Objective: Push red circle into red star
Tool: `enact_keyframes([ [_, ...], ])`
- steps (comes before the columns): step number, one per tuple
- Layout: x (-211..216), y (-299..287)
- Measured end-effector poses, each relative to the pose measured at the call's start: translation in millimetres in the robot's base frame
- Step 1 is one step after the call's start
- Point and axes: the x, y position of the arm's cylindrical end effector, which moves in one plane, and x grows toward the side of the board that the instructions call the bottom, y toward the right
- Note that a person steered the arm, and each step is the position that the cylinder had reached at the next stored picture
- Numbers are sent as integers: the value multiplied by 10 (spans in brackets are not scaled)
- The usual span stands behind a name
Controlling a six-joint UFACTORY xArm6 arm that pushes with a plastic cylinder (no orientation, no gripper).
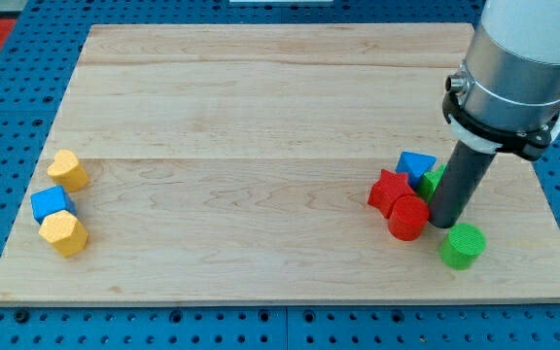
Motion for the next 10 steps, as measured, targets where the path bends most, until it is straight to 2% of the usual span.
enact_keyframes([
  [1,-127,-420],
  [3,-781,-942],
  [4,-765,-984],
  [5,14,-460],
  [6,400,-397],
  [7,462,-899],
  [8,47,-1173],
  [10,-808,-1310],
])
